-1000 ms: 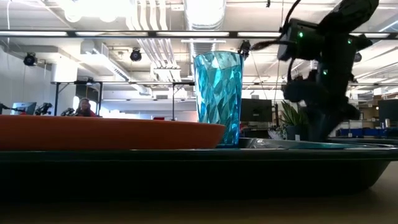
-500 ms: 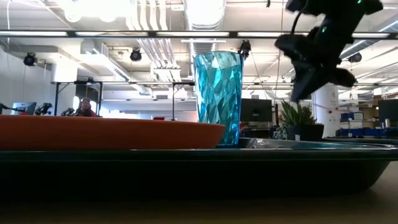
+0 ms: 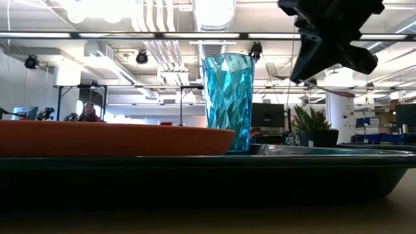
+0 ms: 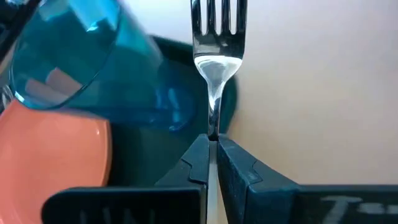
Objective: Pick and place plate/cup/fork/spoon on tray
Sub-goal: Put the orange fork on the dark green tray
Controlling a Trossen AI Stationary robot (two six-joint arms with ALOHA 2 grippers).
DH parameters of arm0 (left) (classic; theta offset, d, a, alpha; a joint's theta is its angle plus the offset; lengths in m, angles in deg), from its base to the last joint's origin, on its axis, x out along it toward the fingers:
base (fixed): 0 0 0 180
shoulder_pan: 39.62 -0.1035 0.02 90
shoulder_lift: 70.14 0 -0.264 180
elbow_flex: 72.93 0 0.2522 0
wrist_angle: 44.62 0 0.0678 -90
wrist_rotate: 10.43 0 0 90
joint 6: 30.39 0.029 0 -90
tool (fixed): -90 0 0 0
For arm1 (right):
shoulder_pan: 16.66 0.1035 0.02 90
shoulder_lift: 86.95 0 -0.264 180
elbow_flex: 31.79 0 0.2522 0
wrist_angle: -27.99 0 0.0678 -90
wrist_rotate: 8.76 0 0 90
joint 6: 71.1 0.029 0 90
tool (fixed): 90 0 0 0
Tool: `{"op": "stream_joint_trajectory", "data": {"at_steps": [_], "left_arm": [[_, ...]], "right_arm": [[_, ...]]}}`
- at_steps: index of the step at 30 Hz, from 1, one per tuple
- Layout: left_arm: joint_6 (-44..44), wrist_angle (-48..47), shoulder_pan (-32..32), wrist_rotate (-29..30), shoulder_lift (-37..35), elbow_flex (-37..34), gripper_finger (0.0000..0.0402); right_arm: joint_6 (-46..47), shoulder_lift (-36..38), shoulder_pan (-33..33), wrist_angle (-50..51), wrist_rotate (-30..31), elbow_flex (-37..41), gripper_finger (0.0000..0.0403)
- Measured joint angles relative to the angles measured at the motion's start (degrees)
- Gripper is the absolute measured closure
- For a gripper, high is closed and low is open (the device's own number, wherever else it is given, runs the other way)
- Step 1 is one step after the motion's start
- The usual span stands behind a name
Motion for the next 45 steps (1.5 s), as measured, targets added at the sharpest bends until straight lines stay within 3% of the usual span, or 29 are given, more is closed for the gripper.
{"op": "stream_joint_trajectory", "data": {"at_steps": [17, 21, 45], "left_arm": [[2.6, 0.0, 0.0, 0.0, -0.3, 0.0, 0.0398], [2.7, 0.0, 0.0, 0.0, -0.5, 0.0, 0.0398], [2.9, 0.0, 0.0, 0.0, -1.3, 0.0, 0.0398]], "right_arm": [[9.6, -24.3, 5.4, 4.4, -0.2, -19.8, 0.0394], [14.9, -25.7, 7.1, 8.4, -0.5, -21.9, 0.0394], [28.7, -25.7, 12.6, 8.9, 1.6, -21.1, 0.0394]]}}
